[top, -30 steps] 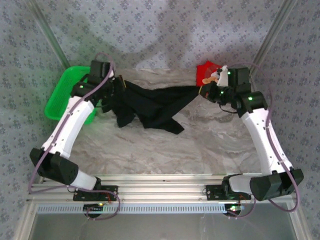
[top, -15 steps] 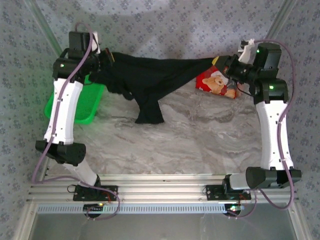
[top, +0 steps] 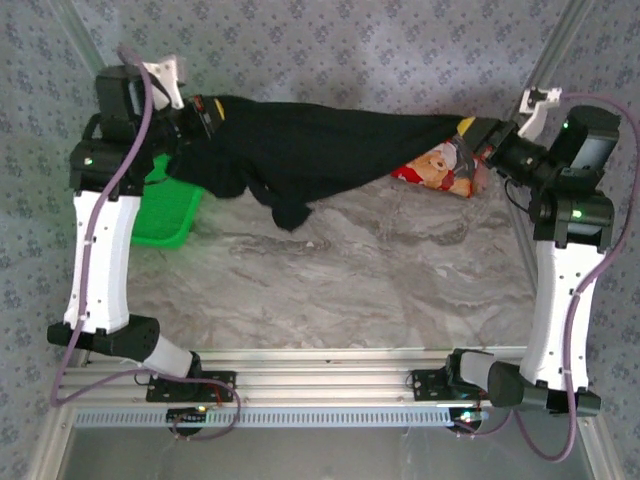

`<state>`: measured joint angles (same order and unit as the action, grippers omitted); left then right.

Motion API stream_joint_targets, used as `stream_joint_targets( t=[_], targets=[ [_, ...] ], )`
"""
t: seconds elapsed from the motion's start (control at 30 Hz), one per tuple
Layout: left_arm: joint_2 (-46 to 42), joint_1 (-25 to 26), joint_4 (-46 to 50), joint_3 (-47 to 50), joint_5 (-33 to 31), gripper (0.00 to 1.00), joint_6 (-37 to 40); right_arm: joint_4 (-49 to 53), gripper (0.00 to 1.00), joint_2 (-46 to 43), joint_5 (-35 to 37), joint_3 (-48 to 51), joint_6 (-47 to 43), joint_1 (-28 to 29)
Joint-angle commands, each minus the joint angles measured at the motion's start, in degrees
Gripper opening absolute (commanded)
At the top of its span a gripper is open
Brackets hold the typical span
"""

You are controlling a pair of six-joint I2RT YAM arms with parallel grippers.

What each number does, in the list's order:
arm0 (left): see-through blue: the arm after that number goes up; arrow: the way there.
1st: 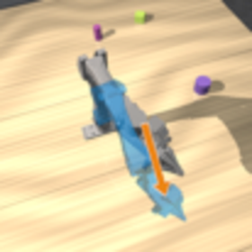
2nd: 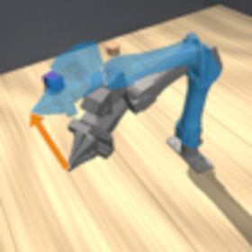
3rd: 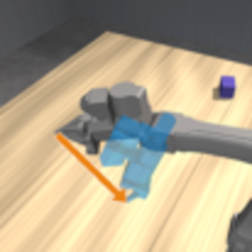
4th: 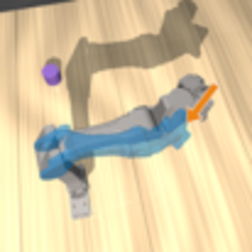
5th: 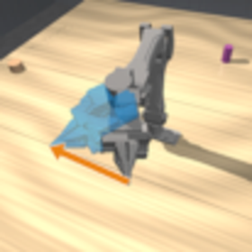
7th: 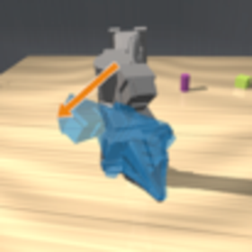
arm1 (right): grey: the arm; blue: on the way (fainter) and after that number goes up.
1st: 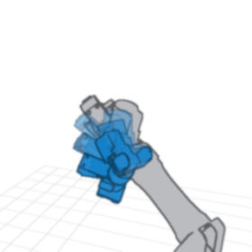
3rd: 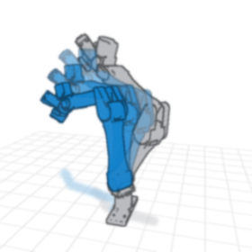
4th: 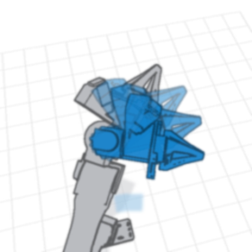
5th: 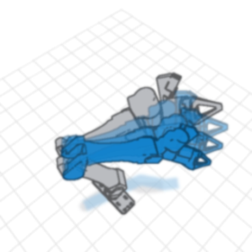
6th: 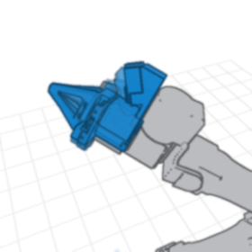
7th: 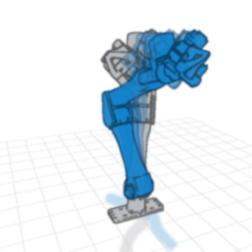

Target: Fold and stack the t-shirts

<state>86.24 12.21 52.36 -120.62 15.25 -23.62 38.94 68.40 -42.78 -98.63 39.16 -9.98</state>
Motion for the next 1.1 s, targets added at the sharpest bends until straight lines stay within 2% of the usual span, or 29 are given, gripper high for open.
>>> stream_joint_targets(
  t=[0.0, 0.13, 0.2, 0.4, 0.53, 0.57, 0.63, 0.67, 0.77, 0.83, 0.9, 1.0, 1.07],
  targets=[
    [-1.49, 0.01, -3.1, 4.51, 0.02, 0.04, -0.05, 3.03, 0.0, -0.8, -0.27, 4.28, -0.48, -2.1],
    [1.85, -0.28, -2.7, 6.38, 1.42, 0.05, 0.32, 3.32, 0.0, 0.37, 1.94, 8.93, -2.63, -1.73],
    [3.58, -0.41, -5.0, 10.96, 1.7, 0.05, 0.15, 2.59, 0.0, 2.29, 4.37, 12.37, -4.95, -1.1],
    [11.01, -0.96, -9.89, 20.82, 3.7, 0.05, -0.2, -0.5, 0.0, 12.41, 10.13, 17.06, -7.21, 1.65],
    [17.95, -0.96, -11.02, 21.08, 4.71, 0.15, -0.91, -2.22, 0.0, 18.63, 16.02, 18.43, -9.29, 3.62],
    [19.36, -0.97, -11.62, 20.44, 5.14, 0.21, -1.19, -3.77, 0.0, 20.06, 16.91, 19.11, -9.4, 3.89],
    [20.77, -0.96, -10.91, 18.02, 4.67, 0.53, -2.23, -6.3, 0.0, 22.87, 17.21, 19.36, -10.07, 4.09],
    [20.63, -0.91, -9.47, 16.38, 4.18, 0.63, -2.72, -6.92, 0.0, 24.18, 17.25, 19.11, -10.37, 4.22],
    [15.36, -0.28, -7.0, 16.63, 2.76, 0.8, -3.76, -8.49, 0.0, 27.14, 17.46, 18.03, -10.57, 4.85],
    [9.62, 0.12, -6.42, 22.11, 3.12, 0.87, -4.93, -8.51, 0.28, 28.43, 17.86, 17.5, -11.5, 5.14],
    [4.16, 1.12, -4.9, 29.51, 2.8, 0.88, -3.87, -7.65, 0.47, 29.19, 16.61, 17.48, -12.81, 5.06],
    [0.07, 2.89, -4.12, 39.09, 2.44, 0.87, -1.08, -7.1, 0.63, 27.43, 14.73, 19.56, -14.72, 5.08],
    [0.23, 4.61, -2.67, 42.1, 0.33, 0.86, 1.61, -7.53, 0.73, 23.95, 12.35, 22.41, -15.71, 5.36]
  ],
)
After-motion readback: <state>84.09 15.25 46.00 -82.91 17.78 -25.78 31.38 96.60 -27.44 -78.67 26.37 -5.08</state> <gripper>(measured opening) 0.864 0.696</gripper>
